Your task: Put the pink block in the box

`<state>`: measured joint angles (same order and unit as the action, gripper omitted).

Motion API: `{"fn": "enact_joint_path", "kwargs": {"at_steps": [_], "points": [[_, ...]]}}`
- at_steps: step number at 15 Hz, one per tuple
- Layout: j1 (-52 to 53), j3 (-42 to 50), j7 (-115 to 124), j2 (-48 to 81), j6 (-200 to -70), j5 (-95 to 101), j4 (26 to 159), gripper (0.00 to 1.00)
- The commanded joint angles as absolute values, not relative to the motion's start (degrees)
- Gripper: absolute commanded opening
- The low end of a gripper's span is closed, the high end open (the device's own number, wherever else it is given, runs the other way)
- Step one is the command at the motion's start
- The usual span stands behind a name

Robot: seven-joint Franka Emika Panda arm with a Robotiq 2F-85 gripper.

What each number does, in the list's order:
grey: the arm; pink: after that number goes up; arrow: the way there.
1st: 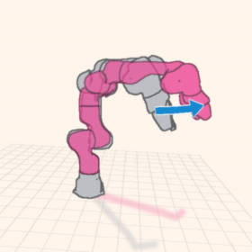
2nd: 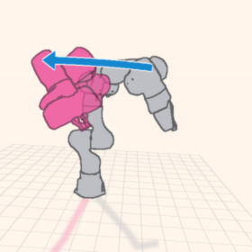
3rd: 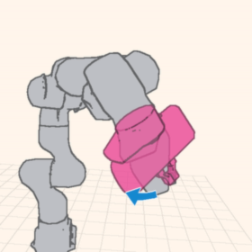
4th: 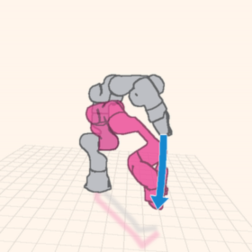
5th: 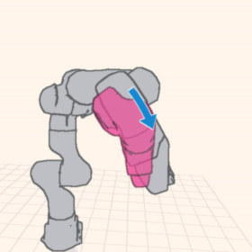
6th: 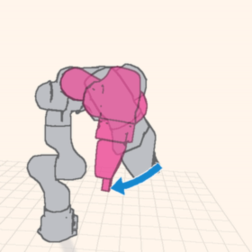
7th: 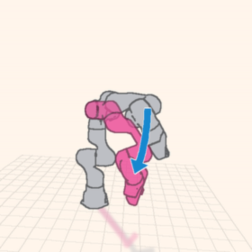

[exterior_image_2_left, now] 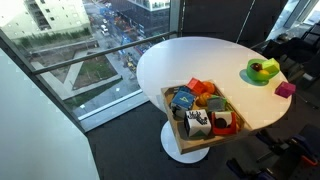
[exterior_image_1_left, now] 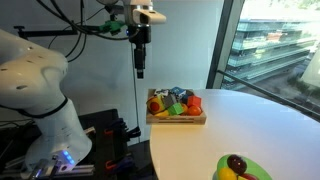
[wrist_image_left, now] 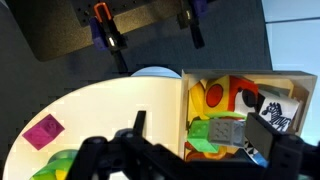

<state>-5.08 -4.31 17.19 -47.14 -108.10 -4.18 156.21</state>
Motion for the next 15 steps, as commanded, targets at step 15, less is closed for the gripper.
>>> {"fn": "enact_joint_path", "kwargs": {"at_steps": [15], "points": [[-14.8, 8.0, 7.0, -29.9, -123.0, 5.4, 154.6, 1.00]]}}
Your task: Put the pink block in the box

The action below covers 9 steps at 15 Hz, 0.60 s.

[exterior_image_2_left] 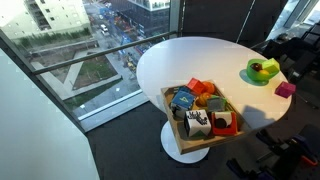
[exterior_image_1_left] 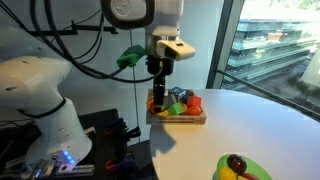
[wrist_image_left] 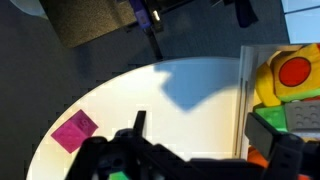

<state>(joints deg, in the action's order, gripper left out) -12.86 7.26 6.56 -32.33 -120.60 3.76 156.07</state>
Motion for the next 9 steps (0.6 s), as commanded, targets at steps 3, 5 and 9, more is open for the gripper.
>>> {"fn": "enact_joint_path", "kwargs": {"at_steps": [3, 5, 9], "points": [[-14.0, 7.6, 6.6, -31.1, -121.9, 4.2, 156.0, 1.00], [-13.8, 7.6, 6.5, -31.2, -121.9, 4.2, 156.0, 1.00], [-13.7, 7.5, 6.5, -31.2, -121.9, 4.2, 156.0, 1.00]]}}
